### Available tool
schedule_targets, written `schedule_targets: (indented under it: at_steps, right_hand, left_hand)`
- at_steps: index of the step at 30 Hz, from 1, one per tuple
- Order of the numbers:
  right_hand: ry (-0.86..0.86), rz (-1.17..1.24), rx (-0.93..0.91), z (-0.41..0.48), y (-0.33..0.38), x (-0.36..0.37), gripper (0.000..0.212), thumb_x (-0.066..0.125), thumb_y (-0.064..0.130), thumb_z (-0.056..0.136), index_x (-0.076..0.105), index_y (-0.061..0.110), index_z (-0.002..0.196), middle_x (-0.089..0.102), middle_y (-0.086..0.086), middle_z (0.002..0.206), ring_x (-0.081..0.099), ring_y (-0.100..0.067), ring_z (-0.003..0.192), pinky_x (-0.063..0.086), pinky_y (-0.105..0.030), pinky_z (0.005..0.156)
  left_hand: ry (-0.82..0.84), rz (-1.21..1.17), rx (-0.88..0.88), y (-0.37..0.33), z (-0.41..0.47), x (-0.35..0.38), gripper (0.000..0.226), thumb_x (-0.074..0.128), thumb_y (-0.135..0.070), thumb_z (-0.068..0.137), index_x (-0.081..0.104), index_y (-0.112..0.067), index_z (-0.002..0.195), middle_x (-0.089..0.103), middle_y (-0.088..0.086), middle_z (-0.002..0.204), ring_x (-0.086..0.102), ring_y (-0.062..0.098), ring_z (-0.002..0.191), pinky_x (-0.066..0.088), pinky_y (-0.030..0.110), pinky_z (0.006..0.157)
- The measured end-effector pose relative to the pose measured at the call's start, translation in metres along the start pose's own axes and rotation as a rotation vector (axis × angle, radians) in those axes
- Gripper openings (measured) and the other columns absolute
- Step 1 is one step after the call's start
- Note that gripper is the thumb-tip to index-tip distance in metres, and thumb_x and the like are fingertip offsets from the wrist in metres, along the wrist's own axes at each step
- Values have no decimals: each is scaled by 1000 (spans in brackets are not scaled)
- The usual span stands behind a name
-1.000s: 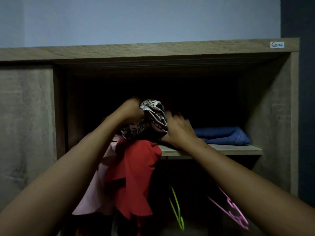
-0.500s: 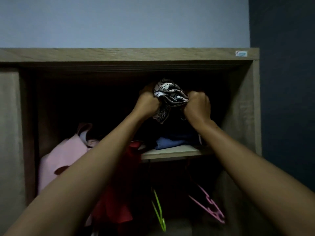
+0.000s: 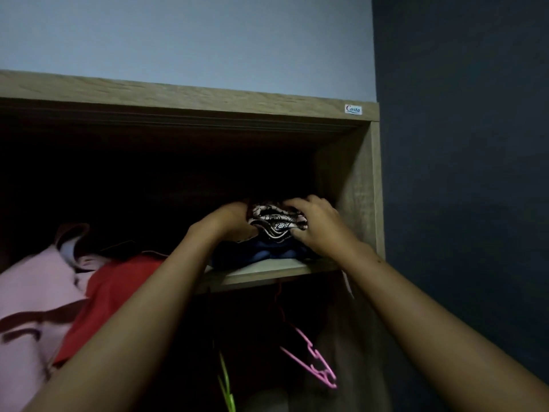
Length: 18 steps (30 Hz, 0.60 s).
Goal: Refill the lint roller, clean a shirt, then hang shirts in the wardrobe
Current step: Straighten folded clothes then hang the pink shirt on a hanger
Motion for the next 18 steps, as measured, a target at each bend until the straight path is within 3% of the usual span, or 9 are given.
schedule_targets:
  at_steps: [4, 6, 9, 14, 18]
  right_hand:
    - [-65, 59, -28, -4, 4, 7, 41, 75, 29, 85, 68, 28, 125, 60, -4, 122, 58, -24, 113, 51, -40, 95]
    - [-133, 53, -16, -3, 8, 10, 35, 74, 28, 83, 72, 26, 118, 62, -6, 115, 63, -27, 103, 55, -42, 87]
    - [-222, -10, 12, 2, 13, 10, 22, 71, 26, 84, 76, 23, 105, 65, -10, 106, 66, -33, 91, 56, -41, 76]
    - [-53, -151, 75, 20, 25, 17, 15, 68, 16, 86, 74, 18, 100, 68, -12, 103, 67, -35, 94, 58, -43, 77]
    - [7, -41, 128, 22, 30, 10, 29, 75, 28, 83, 71, 20, 110, 70, -10, 110, 67, -32, 101, 58, -46, 82]
  left_hand:
    - [-28, -72, 68, -8, -18, 1, 67, 70, -37, 89, 39, -28, 148, 58, 8, 137, 58, 26, 123, 45, 30, 99]
    - [-46, -120, 105, -14, -18, 10, 60, 62, -42, 95, 38, -28, 149, 56, 12, 142, 55, 29, 129, 44, 35, 106]
    - [-120, -124, 107, -9, -10, 13, 40, 48, -30, 104, 49, -18, 142, 57, 15, 141, 54, 32, 129, 43, 34, 101]
    - [-139, -102, 132, 7, -17, 1, 43, 49, -22, 100, 52, -28, 143, 59, 7, 142, 55, 28, 130, 45, 39, 110]
    - [-186, -80, 94, 27, -37, -25, 44, 58, -27, 99, 53, -24, 142, 62, 8, 136, 60, 25, 122, 50, 38, 104]
Point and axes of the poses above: each hand's wrist, its own z-axis towards the middle knuckle, its own x-axis out of the palm, y = z × x, the point moved 8 cm from there along z, towards the middle knuckle
